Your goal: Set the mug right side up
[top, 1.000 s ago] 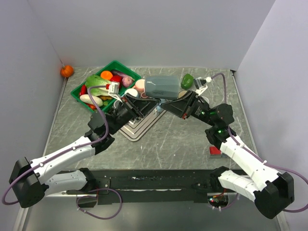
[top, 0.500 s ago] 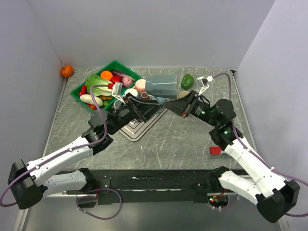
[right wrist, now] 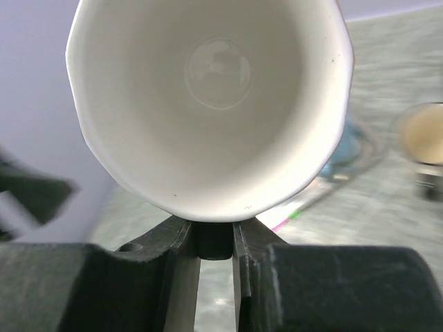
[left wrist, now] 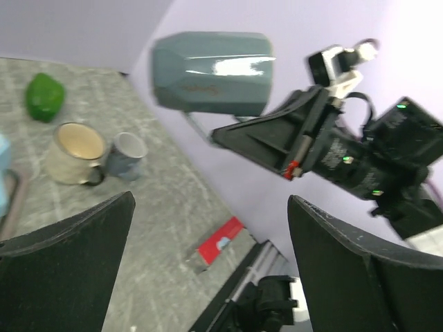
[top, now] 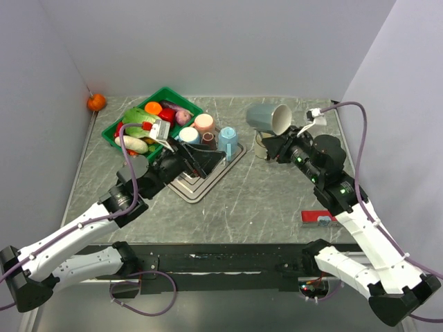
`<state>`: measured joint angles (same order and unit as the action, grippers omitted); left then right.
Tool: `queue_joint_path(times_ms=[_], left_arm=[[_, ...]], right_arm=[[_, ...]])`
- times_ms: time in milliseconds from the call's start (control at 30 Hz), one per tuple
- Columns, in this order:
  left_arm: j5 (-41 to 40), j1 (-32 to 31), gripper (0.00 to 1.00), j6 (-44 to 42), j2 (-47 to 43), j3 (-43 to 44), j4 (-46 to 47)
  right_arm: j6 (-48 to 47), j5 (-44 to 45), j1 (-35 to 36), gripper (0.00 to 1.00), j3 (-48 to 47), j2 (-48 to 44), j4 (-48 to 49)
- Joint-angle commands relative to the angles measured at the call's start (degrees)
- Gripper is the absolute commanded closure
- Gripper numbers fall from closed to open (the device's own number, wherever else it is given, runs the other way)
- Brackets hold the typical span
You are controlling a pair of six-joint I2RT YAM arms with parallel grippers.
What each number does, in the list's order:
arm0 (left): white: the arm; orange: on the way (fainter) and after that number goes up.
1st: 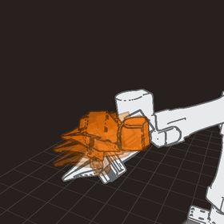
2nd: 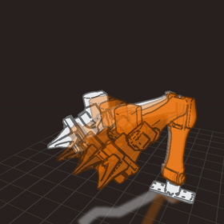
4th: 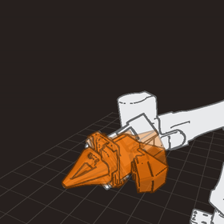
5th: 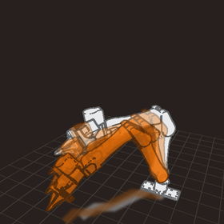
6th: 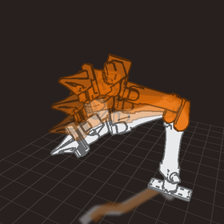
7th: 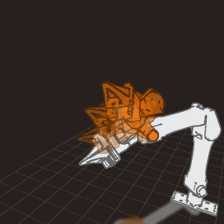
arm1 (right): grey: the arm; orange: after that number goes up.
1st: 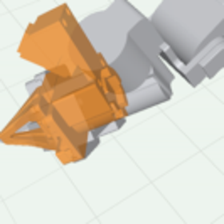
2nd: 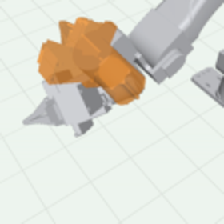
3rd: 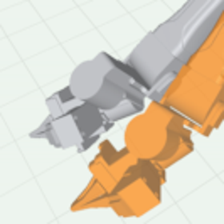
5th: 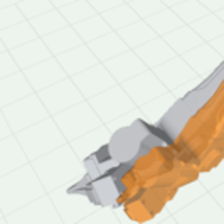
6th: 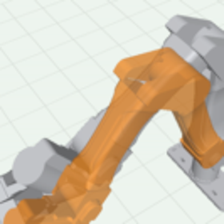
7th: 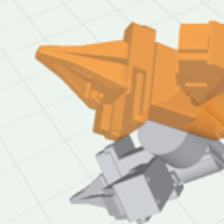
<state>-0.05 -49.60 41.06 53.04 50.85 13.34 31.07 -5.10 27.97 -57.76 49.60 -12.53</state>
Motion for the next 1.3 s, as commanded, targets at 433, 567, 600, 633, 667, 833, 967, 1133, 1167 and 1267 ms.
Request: queue_joint_path(times_ms=[433, 567, 600, 633, 667, 833, 967, 1133, 1167, 1267], left_arm=[[-15.1, -0.2, 0.04, -1.9, -2.4, 0.2, -16.3], [-14.9, -0.1, 0.04, -2.3, -1.2, 1.4, -18.9], [-15.1, -0.2, 0.04, -2.3, -0.8, 1.6, -19.4], [-15.7, -0.1, 0.04, -2.1, -0.7, 1.6, -19.8], [-15.9, -0.1, 0.04, -2.0, -0.7, 1.4, -19.8], [-15.2, -0.2, 0.04, -0.7, -0.6, -0.2, -18.6], [-14.6, -0.2, 0.04, 0.1, 0.0, -0.5, -18.5], [-14.7, -0.2, 0.04, 0.4, 0.7, -0.7, -19.1], [-14.7, -0.2, 0.04, 0.4, 0.9, -0.7, -19.1], [-14.8, -0.2, 0.04, 0.4, 1.6, -0.4, -19.3]], right_arm=[[-12.5, 25.6, -27.7, 1.00, -8.5, 10.2, -7.0], [-11.1, 23.8, -33.1, 1.00, -6.0, 14.2, -6.3], [-10.9, 23.0, -34.0, 1.00, -4.3, 14.9, -5.9], [-11.1, 21.9, -34.6, 1.00, -3.7, 16.4, -5.3], [-11.6, 20.1, -35.5, 1.00, -3.1, 17.3, -3.8], [-16.4, 16.1, -35.9, 1.00, -2.1, 24.9, -0.7], [-19.5, 16.3, -35.9, 1.00, -3.2, 30.3, -0.4], [-22.2, 15.7, -35.8, 1.00, -3.2, 35.5, 0.8], [-22.6, 15.0, -35.9, 1.00, -3.1, 36.0, 1.5], [-24.7, 13.0, -35.4, 1.00, -2.7, 37.8, 2.5]])
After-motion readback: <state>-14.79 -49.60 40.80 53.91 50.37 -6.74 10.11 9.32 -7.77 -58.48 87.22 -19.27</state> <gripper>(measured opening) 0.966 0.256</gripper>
